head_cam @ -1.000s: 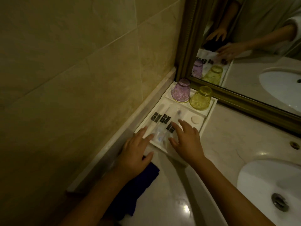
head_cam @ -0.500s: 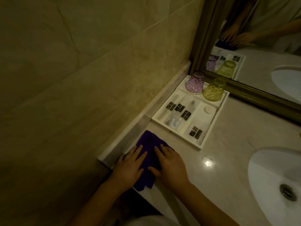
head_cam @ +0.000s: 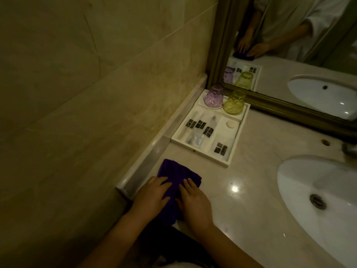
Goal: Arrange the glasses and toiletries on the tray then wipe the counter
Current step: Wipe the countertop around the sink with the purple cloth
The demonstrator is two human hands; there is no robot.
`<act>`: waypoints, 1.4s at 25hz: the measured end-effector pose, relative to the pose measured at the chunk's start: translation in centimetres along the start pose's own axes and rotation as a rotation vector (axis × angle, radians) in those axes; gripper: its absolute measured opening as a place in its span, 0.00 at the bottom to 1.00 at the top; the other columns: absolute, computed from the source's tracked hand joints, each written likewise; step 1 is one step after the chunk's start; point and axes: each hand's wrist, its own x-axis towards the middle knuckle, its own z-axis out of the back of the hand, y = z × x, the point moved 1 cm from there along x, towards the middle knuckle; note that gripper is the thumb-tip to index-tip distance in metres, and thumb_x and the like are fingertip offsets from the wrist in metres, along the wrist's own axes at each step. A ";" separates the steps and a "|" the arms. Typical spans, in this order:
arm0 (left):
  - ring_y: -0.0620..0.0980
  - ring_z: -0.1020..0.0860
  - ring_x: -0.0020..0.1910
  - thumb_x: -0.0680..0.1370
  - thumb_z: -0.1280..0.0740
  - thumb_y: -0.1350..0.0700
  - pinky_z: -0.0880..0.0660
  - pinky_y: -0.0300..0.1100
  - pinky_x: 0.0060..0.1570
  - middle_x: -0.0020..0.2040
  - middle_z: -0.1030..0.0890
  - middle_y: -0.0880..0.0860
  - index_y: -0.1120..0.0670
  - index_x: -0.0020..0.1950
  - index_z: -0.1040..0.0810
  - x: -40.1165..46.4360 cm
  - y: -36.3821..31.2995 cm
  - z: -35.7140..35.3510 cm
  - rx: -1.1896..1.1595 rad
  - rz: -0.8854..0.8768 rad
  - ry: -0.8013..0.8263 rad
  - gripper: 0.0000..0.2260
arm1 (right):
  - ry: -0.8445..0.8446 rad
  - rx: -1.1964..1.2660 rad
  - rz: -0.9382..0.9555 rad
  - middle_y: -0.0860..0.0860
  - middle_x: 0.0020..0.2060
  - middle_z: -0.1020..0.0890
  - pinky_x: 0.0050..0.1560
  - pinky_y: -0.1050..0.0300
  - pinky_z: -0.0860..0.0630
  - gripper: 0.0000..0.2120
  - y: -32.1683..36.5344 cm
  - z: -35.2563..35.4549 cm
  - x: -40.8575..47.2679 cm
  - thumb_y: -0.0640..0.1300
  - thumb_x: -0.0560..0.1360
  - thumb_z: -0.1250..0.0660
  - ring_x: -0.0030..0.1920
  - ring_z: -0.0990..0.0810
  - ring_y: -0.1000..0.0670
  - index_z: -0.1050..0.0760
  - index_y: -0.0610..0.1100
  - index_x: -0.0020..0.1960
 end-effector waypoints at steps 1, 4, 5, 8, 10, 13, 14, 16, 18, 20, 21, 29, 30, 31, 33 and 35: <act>0.47 0.35 0.68 0.76 0.37 0.52 0.32 0.41 0.61 0.69 0.31 0.50 0.50 0.68 0.31 -0.5 -0.2 -0.2 -0.017 -0.010 -0.043 0.20 | -0.047 0.030 -0.001 0.48 0.46 0.14 0.44 0.60 0.20 0.21 0.1 0.1 -0.6 0.49 0.55 0.19 0.49 0.16 0.50 0.17 0.45 0.46; 0.46 0.31 0.61 0.76 0.36 0.53 0.28 0.39 0.50 0.61 0.26 0.49 0.51 0.63 0.25 -1.4 -0.9 -0.4 -0.071 -0.053 -0.119 0.15 | -0.099 0.146 -0.025 0.49 0.44 0.14 0.41 0.60 0.20 0.14 -0.3 0.2 -1.9 0.41 0.58 0.20 0.49 0.16 0.49 0.17 0.45 0.43; 0.46 0.30 0.60 0.76 0.36 0.54 0.27 0.40 0.48 0.59 0.25 0.49 0.51 0.61 0.24 -1.6 -1.1 -0.4 -0.096 -0.062 -0.131 0.14 | -0.103 0.182 -0.040 0.48 0.44 0.14 0.42 0.58 0.20 0.12 -0.5 0.2 -2.2 0.39 0.61 0.22 0.50 0.17 0.47 0.17 0.44 0.44; 0.47 0.29 0.58 0.75 0.34 0.55 0.27 0.39 0.48 0.57 0.23 0.50 0.53 0.59 0.23 -2.5 -1.8 0.1 -0.155 -0.090 -0.149 0.12 | -0.080 0.279 -0.103 0.46 0.50 0.16 0.50 0.55 0.23 0.09 -0.8 1.1 -3.1 0.39 0.70 0.31 0.55 0.19 0.46 0.19 0.43 0.51; 0.46 0.29 0.57 0.75 0.34 0.56 0.27 0.39 0.50 0.56 0.24 0.49 0.52 0.58 0.23 -2.3 -2.7 0.8 -0.199 -0.098 -0.178 0.12 | -0.127 0.300 -0.071 0.47 0.47 0.16 0.45 0.57 0.24 0.09 -1.4 2.4 -3.4 0.39 0.70 0.31 0.49 0.18 0.47 0.20 0.44 0.51; 0.44 0.29 0.56 0.73 0.33 0.57 0.28 0.37 0.51 0.55 0.24 0.48 0.51 0.57 0.23 -3.1 -7.3 2.3 -0.240 -0.208 -0.191 0.12 | -0.260 0.267 -0.085 0.47 0.42 0.16 0.40 0.59 0.25 0.11 -3.5 6.2 -6.8 0.38 0.67 0.29 0.42 0.19 0.48 0.20 0.44 0.49; 0.44 0.29 0.55 0.73 0.33 0.57 0.28 0.37 0.51 0.55 0.24 0.48 0.51 0.57 0.23 -3.0 -7.6 2.6 -0.256 -0.233 -0.203 0.12 | -0.274 0.261 -0.067 0.47 0.41 0.16 0.39 0.60 0.26 0.11 -3.9 6.8 -6.9 0.37 0.67 0.28 0.41 0.19 0.48 0.20 0.44 0.49; 0.42 0.30 0.54 0.73 0.33 0.57 0.30 0.35 0.51 0.54 0.24 0.47 0.51 0.57 0.23 -3.2 -9.6 3.2 -0.288 -0.281 -0.216 0.13 | -0.286 0.270 -0.058 0.48 0.40 0.16 0.39 0.61 0.25 0.11 -4.6 8.3 -8.2 0.37 0.67 0.28 0.40 0.19 0.49 0.20 0.44 0.49; 0.41 0.31 0.53 0.73 0.32 0.58 0.31 0.33 0.51 0.53 0.24 0.47 0.51 0.57 0.23 -4.0 -13.3 2.9 -0.294 -0.353 -0.215 0.13 | -0.332 0.242 -0.098 0.48 0.40 0.17 0.39 0.58 0.22 0.10 -6.2 10.4 -11.6 0.37 0.68 0.28 0.40 0.19 0.49 0.20 0.44 0.49; 0.41 0.30 0.53 0.73 0.32 0.58 0.32 0.33 0.51 0.53 0.24 0.47 0.51 0.56 0.22 -5.3 -17.3 2.0 -0.308 -0.423 -0.193 0.12 | -0.384 0.216 -0.158 0.48 0.40 0.17 0.39 0.55 0.21 0.10 -7.8 12.2 -15.6 0.37 0.68 0.29 0.40 0.20 0.48 0.21 0.44 0.49; 0.42 0.29 0.52 0.73 0.32 0.58 0.31 0.33 0.51 0.52 0.24 0.47 0.51 0.56 0.22 -6.2 -19.8 1.3 -0.317 -0.460 -0.180 0.12 | -0.405 0.200 -0.190 0.48 0.41 0.17 0.39 0.55 0.21 0.10 -8.9 13.1 -18.2 0.38 0.68 0.29 0.41 0.20 0.48 0.21 0.44 0.49; 0.42 0.28 0.51 0.72 0.32 0.58 0.32 0.32 0.49 0.50 0.24 0.44 0.50 0.54 0.21 -13.7 -36.8 -6.0 -0.387 -0.653 -0.045 0.11 | -0.428 0.085 -0.378 0.48 0.43 0.17 0.42 0.54 0.22 0.09 -16.5 18.1 -37.9 0.40 0.69 0.29 0.44 0.20 0.48 0.21 0.43 0.50; 0.42 0.28 0.51 0.72 0.32 0.58 0.32 0.32 0.50 0.50 0.25 0.44 0.50 0.54 0.21 -14.4 -38.2 -6.8 -0.392 -0.666 -0.022 0.11 | -0.412 0.071 -0.394 0.48 0.42 0.17 0.42 0.55 0.22 0.09 -17.3 18.5 -39.5 0.40 0.69 0.29 0.44 0.20 0.48 0.21 0.43 0.50; 0.42 0.28 0.51 0.73 0.32 0.57 0.31 0.33 0.50 0.50 0.25 0.44 0.50 0.54 0.21 -15.1 -39.7 -7.7 -0.396 -0.678 0.007 0.11 | -0.398 0.063 -0.412 0.48 0.42 0.17 0.42 0.55 0.22 0.09 -18.2 18.8 -41.1 0.40 0.69 0.30 0.44 0.20 0.48 0.21 0.43 0.49; 0.42 0.27 0.52 0.73 0.32 0.57 0.28 0.37 0.52 0.51 0.25 0.44 0.50 0.54 0.21 -15.9 -41.7 -8.9 -0.410 -0.688 0.057 0.11 | -0.375 0.049 -0.424 0.49 0.41 0.17 0.41 0.55 0.22 0.08 -19.6 19.3 -43.3 0.40 0.69 0.30 0.44 0.20 0.48 0.21 0.44 0.48; 0.43 0.27 0.52 0.72 0.32 0.58 0.27 0.40 0.53 0.51 0.24 0.44 0.50 0.54 0.21 -15.8 -43.8 -9.8 -0.426 -0.694 0.090 0.11 | -0.351 0.038 -0.416 0.48 0.41 0.17 0.40 0.54 0.21 0.08 -21.2 19.8 -44.7 0.39 0.69 0.30 0.43 0.20 0.48 0.21 0.43 0.48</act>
